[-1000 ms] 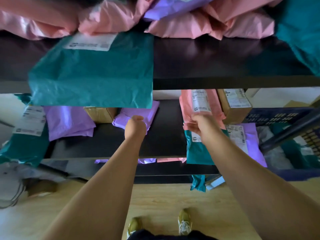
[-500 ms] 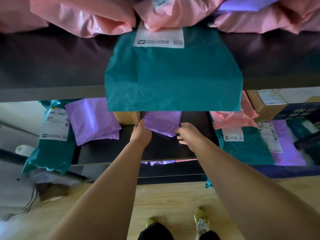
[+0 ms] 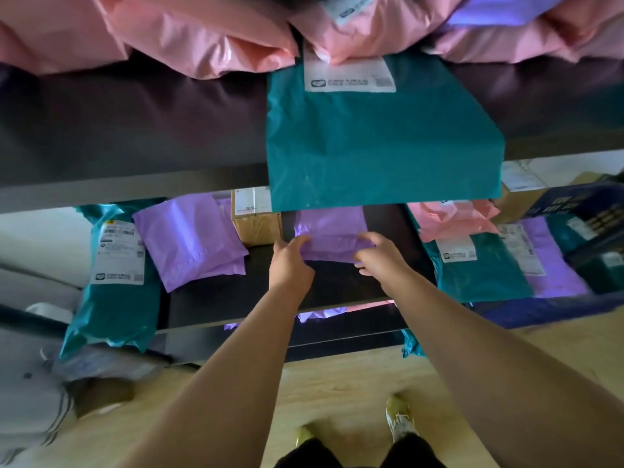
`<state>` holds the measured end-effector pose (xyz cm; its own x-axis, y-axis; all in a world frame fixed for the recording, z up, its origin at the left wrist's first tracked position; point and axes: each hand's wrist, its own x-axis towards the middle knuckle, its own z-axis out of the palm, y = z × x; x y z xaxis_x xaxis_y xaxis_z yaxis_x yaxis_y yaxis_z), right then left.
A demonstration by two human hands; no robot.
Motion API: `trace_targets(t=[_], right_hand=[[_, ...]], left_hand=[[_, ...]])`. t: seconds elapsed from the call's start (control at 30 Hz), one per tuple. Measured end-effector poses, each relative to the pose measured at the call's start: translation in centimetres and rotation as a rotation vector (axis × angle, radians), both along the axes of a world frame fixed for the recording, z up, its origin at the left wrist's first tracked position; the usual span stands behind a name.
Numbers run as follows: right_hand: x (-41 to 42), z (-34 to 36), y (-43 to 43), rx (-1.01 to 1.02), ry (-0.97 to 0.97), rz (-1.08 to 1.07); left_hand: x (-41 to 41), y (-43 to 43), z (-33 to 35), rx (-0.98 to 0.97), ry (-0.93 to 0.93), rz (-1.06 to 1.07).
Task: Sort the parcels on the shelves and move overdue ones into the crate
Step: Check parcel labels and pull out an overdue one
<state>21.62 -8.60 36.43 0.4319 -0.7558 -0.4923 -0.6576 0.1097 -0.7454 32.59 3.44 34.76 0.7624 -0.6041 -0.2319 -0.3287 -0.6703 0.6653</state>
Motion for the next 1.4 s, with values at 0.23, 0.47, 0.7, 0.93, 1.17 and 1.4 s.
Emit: trace_targets(t=[0.23,0.47,0.7,0.93,1.17,1.4], right_hand=[[-3.9,1.8,1.1,-0.282,0.002,0.054],[-6.5,5.4,-0.5,-0.291,-0.297,0.040],[-8.2,7.5,-3.1,-0.020,-0.489,0.055],[-9.3,7.0,-3.7,0.195,-0.554,-0.002],[-10.1,5.9,-4.4,0.347,-0.619,-0.139],[-11.4,5.6,-4.8,0.175,-0.376,-0.057]], left_hand=[[-2.2,0.4,2.5,-0.148,-0.177,-0.026],[-2.3,-0.5,5.6,-0.318,-0.055,0.038],[-3.6,-1.1,7.2,-0.511,0.372,0.195],[-5.4,-0.1,7.3,-0.559,0.595,0.229],[-6.6,0.9,5.8,-0.357,0.651,0.146],[-6.3,0.0,6.9,-0.249,0.394,0.084]])
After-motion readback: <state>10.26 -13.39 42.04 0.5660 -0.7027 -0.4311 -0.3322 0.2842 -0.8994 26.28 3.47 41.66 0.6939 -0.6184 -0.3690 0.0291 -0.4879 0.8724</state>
